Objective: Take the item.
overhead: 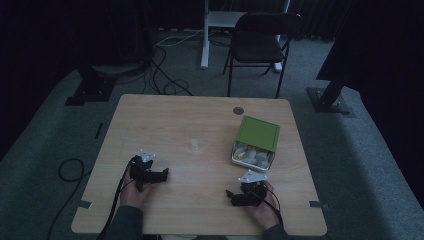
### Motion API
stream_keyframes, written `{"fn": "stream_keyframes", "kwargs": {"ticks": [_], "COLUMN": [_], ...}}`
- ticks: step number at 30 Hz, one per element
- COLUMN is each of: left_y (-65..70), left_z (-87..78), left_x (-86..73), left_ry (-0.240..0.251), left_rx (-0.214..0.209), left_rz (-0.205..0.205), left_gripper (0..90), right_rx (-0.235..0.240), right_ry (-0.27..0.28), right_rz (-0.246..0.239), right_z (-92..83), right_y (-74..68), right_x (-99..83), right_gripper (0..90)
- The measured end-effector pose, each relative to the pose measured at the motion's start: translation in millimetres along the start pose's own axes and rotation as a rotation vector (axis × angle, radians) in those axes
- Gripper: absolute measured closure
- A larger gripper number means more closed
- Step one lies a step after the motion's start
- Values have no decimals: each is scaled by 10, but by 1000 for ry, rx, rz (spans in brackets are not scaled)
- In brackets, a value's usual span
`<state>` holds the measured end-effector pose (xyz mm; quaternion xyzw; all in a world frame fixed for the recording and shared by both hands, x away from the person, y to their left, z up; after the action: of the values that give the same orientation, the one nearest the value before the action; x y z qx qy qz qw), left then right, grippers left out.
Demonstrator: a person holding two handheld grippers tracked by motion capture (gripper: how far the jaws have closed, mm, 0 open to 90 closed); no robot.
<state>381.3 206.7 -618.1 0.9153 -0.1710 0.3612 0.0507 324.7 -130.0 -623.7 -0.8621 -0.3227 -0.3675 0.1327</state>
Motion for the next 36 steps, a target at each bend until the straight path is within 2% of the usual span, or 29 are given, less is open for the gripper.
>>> {"fn": "stream_keyframes", "kwargs": {"ticks": [31, 32, 34, 36], "left_y": [3, 3, 3, 3], "left_z": [-1, -2, -2, -1], "left_x": [-1, -1, -1, -1], "left_ry": [-1, -1, -1, -1], "left_rx": [2, 2, 2, 2], "left_rz": [-3, -4, -4, -4], "left_gripper": [25, 25, 26, 25], "right_rx": [15, 12, 12, 15], "right_ry": [1, -2, -6, -10], "right_rz": [-15, -12, -14, -14], "right_z": [-38, -40, -59, -74], "right_y": [-29, -32, -40, -44], "right_x": [-37, -35, -26, -25], "right_gripper": [138, 142, 225, 234]}}
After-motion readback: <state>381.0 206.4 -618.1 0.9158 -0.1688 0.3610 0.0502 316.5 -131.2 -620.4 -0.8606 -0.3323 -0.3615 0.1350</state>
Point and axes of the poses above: each handheld gripper's, and its own axes: z roughly forward along the jaws, x roughly out of its top, y roughly to its right, the point moved 6 cm from there along z, roughly forward along the jaws, and after that the axes turned 2 degrees about -y, right-handed, at the moved point
